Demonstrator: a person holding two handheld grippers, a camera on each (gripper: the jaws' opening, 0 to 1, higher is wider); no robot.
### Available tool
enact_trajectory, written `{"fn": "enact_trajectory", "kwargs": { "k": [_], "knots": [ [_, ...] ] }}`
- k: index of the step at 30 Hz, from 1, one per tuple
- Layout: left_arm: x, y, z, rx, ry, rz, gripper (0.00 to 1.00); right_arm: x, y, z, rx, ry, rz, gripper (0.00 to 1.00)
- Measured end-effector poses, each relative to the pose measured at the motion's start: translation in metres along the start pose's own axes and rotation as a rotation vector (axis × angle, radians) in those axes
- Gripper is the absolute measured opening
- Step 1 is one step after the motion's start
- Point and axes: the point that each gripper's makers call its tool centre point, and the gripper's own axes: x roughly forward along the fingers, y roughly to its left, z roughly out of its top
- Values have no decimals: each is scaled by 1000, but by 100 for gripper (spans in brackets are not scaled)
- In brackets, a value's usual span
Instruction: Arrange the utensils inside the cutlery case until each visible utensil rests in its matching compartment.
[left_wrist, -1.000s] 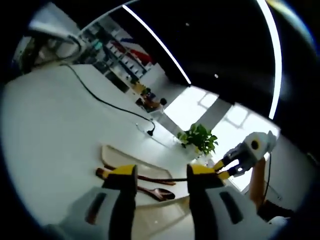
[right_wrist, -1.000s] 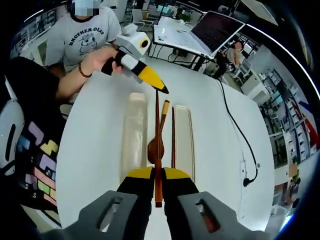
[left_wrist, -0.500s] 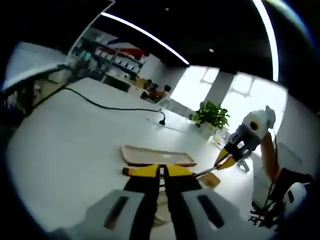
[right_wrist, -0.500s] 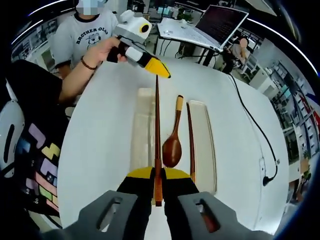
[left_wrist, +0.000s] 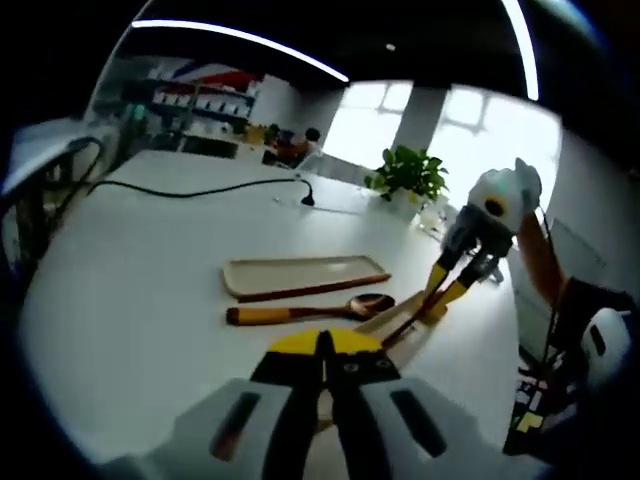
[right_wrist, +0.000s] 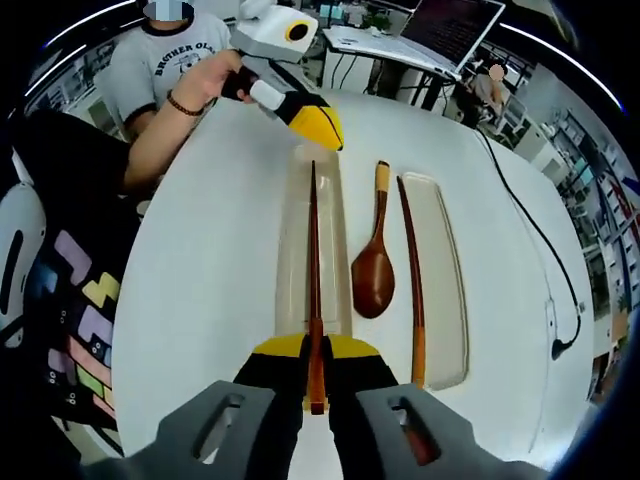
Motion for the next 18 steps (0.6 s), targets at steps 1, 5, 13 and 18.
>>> {"fn": "enact_trajectory", "kwargs": {
  "k": [1,5,13,18],
  "knots": [
    [0,0,0,2,1,2,1,1,2,-1,7,0,7,4],
    [-1,-1,2,5,-9,3,1,4,4,-4,11,3,13,4],
    [-2,-1,3,21,-16,6,1,5,5,-6,54,1,23,4],
    [-2,-3,3,34,-9,21,1,4,-1,-7,81,-15,19,5]
  ]
}}
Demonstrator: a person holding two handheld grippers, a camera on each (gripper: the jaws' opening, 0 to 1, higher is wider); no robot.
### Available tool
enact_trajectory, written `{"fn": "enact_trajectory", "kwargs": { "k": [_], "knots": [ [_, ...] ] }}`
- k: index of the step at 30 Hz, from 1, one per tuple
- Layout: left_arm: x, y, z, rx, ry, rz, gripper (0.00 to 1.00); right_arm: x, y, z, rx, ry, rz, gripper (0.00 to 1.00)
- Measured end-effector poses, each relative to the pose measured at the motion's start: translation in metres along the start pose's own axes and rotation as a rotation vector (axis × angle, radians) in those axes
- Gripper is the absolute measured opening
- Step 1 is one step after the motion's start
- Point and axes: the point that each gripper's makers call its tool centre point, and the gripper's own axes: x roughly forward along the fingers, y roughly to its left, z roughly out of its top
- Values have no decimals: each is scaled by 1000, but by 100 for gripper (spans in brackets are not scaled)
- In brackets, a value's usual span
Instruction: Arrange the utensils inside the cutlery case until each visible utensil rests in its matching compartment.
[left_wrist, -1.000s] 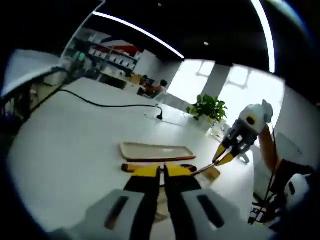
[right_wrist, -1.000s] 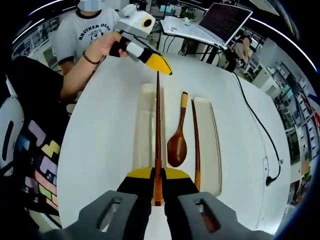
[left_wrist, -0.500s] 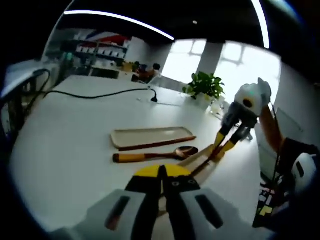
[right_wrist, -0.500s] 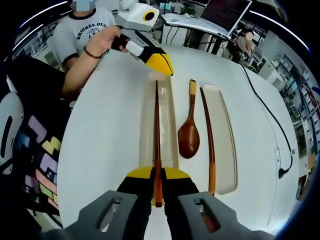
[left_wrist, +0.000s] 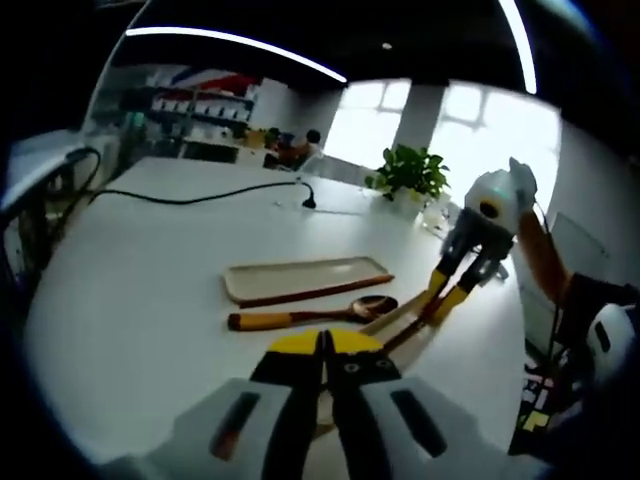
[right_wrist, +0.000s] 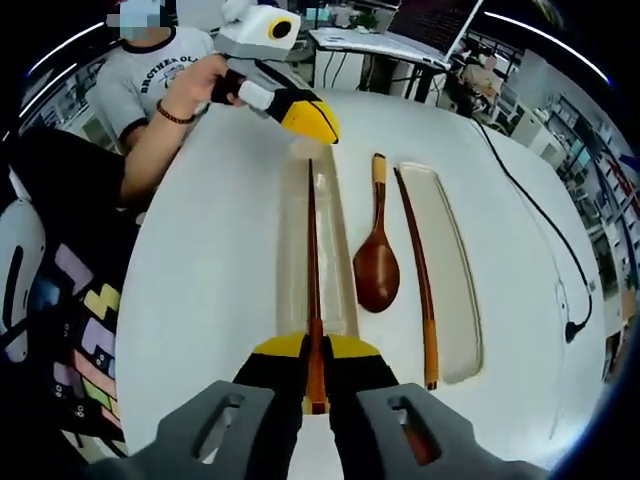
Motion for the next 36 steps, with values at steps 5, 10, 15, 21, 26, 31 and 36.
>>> {"fn": "enact_trajectory", "kwargs": {
  "k": [5,10,15,21,26,31,36],
  "knots": [
    [0,0,2,14,-3,-1,1,4,3,-1,29,2,18,5],
    [-1,-3,4,24,-2,10,2,0,-3,2,13,-15,-8,12],
    [-2,-4,7,35,-13,13,2,-14,-16,10,-2,-39,-66,14],
    [-3,-5,10,53,-19,25,3,-24,-35,14,1,-51,-119,16],
    [-4,-7,12,65,-26,21,3,-24,-59,6,-12,-4,-190,16],
    [-4,1,13,77,-22,39,5,-17,-82,-18,1,83,-275,16],
    [-3,3,11,78,-16,48,5,-10,-91,-36,47,115,-272,16]
  ]
}}
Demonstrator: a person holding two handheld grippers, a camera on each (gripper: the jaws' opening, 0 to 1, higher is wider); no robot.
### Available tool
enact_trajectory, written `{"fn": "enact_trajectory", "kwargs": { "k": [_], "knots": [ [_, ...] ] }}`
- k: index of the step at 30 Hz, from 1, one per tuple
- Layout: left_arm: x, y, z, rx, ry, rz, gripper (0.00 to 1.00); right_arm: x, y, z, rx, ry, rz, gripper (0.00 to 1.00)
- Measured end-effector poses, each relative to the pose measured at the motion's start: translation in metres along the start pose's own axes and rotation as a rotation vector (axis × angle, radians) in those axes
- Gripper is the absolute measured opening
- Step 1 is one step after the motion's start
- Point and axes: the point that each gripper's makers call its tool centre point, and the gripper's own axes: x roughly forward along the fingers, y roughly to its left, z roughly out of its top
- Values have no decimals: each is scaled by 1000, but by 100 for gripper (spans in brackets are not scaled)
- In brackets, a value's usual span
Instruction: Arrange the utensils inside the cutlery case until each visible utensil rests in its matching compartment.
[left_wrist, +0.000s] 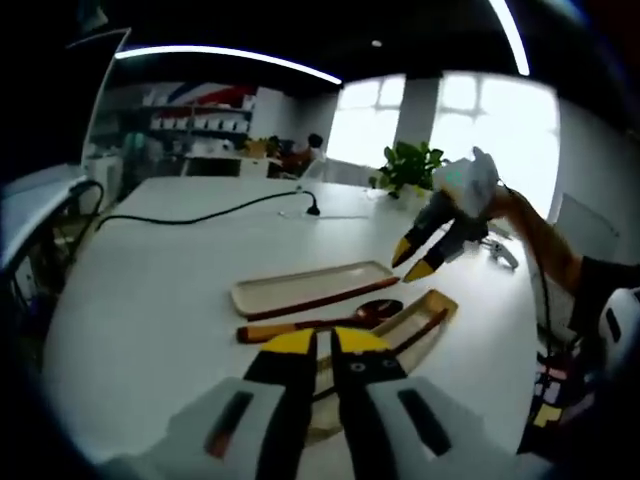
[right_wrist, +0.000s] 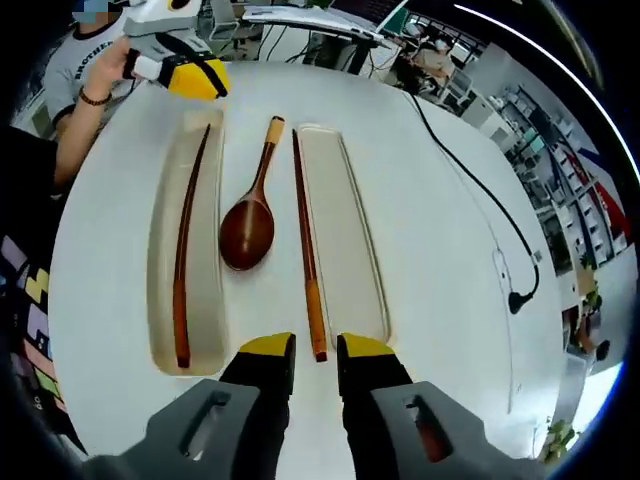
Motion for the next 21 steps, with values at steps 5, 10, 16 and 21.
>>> {"fn": "enact_trajectory", "kwargs": {
  "k": [5,10,16,21],
  "knots": [
    [1,4,1,-2,-9,21,13,4,8,-7,30,14,32,15],
    [2,7,2,-44,-20,18,24,6,11,-8,44,14,44,16],
    [2,14,-2,-48,-4,67,26,6,9,-8,33,22,50,16],
    [1,11,0,-57,-14,54,26,8,5,-8,52,29,54,16]
  ]
}}
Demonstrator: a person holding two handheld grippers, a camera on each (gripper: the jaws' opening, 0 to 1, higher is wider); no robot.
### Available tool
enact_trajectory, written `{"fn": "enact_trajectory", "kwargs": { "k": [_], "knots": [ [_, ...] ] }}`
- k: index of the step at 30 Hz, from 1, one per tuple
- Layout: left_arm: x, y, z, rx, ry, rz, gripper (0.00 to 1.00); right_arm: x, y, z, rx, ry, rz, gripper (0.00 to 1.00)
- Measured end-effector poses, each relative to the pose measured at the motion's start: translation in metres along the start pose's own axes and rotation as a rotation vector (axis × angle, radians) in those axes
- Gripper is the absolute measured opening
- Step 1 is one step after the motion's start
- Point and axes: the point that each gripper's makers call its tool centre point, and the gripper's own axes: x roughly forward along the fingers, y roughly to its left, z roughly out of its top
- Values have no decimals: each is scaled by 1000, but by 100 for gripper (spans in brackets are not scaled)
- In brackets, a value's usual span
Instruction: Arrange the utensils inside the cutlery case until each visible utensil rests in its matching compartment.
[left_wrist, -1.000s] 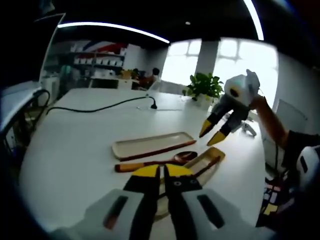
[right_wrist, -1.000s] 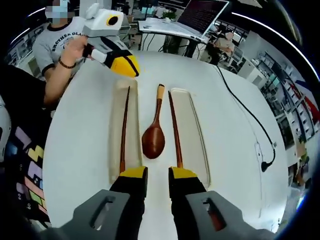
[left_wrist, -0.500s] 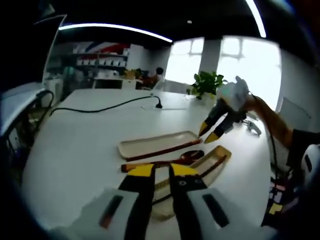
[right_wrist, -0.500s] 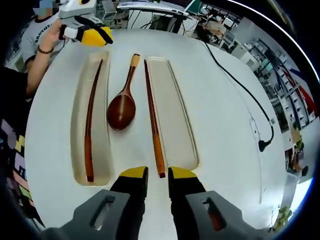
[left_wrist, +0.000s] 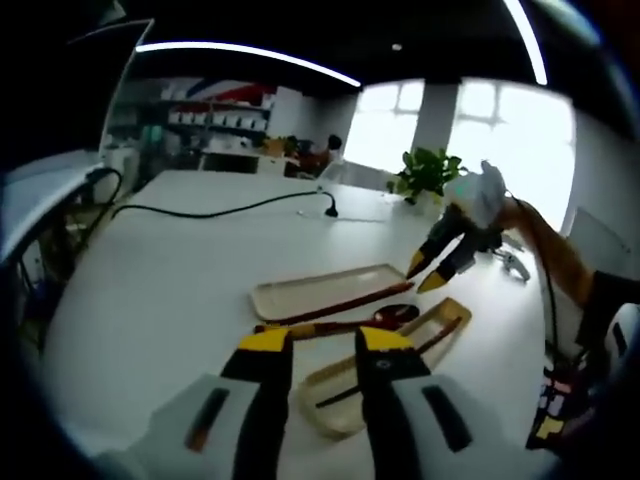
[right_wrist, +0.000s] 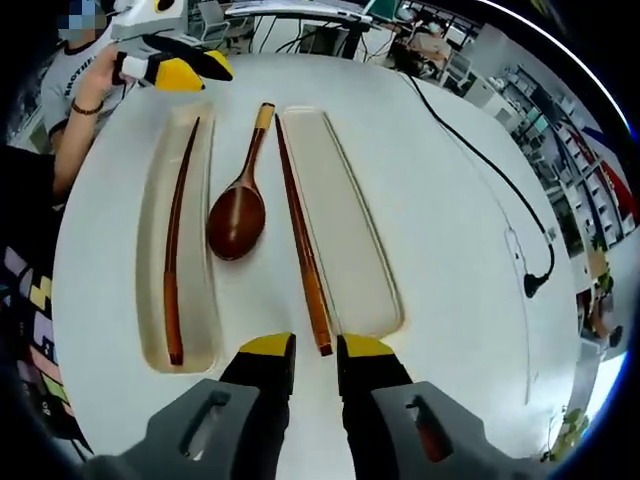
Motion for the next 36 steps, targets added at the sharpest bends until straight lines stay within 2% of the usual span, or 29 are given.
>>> {"fn": "enact_trajectory", "kwargs": {
  "k": [11,13,14,19,22,26,30,36],
  "knots": [
    [1,9,-2,-16,7,28,30,2,-1,5,-21,4,24,17],
    [0,10,-2,-15,8,31,30,2,3,5,-47,18,52,16],
    [0,9,-2,-16,5,30,30,3,11,2,-62,43,92,16],
    [-1,9,-2,-19,3,29,30,4,11,3,-66,41,98,13],
    [0,9,-3,-19,7,28,30,5,19,2,-34,39,159,5],
    [0,9,-3,-19,9,27,30,4,18,1,-61,31,156,5],
    [-1,12,-3,-23,5,37,32,2,17,-3,-41,26,165,5],
    [-2,17,-2,-45,-7,55,35,-5,19,-23,-40,43,172,5]
  ]
}}
